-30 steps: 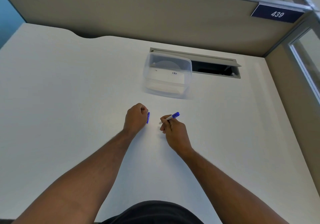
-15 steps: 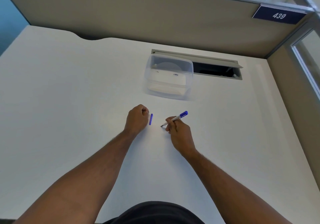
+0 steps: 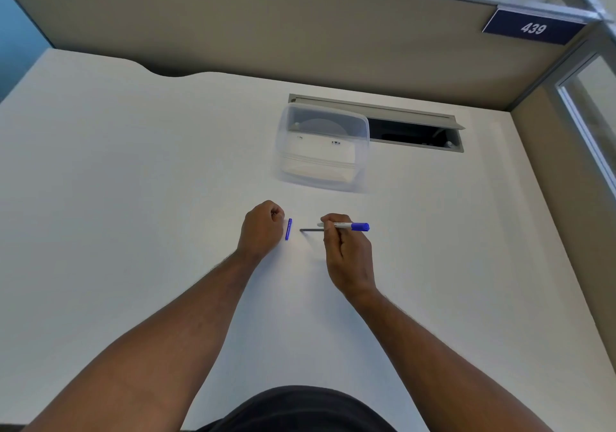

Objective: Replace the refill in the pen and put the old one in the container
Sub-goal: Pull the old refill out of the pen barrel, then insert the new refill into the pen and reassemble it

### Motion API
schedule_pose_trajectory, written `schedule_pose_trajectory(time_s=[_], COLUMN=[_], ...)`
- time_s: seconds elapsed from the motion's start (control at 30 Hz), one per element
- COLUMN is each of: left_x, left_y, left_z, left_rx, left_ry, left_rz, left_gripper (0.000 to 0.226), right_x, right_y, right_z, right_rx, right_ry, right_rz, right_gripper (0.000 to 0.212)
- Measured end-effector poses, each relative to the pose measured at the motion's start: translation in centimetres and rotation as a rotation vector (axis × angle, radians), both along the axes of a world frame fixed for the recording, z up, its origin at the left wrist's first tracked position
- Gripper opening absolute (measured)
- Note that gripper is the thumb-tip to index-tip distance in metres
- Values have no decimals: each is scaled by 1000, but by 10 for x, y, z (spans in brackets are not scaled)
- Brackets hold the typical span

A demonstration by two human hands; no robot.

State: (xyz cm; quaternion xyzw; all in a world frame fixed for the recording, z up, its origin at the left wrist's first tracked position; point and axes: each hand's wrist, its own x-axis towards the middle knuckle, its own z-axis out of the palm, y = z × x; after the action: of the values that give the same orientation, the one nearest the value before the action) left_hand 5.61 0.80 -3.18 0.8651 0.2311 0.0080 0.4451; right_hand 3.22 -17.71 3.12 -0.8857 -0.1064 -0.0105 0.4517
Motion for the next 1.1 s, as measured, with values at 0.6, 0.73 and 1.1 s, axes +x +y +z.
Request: schedule_pose_trajectory(time_s=[0.6, 0.73, 1.1], left_x=[-4, -9, -32], left_y=[-1, 2, -1], left_z=[4, 2, 2], left_rx=[-22, -96, -191], left_ry=[-13, -64, -162], left_rz=[-3, -5, -182], left_gripper=[18, 14, 17], right_x=[0, -3, -5], right_y=[-1, -1, 10], right_z=[-28, -32, -36], right_rx=[-395, -350, -297], right_ry=[-31, -72, 144], right_rz=[218, 313, 304], right_gripper=[63, 76, 72])
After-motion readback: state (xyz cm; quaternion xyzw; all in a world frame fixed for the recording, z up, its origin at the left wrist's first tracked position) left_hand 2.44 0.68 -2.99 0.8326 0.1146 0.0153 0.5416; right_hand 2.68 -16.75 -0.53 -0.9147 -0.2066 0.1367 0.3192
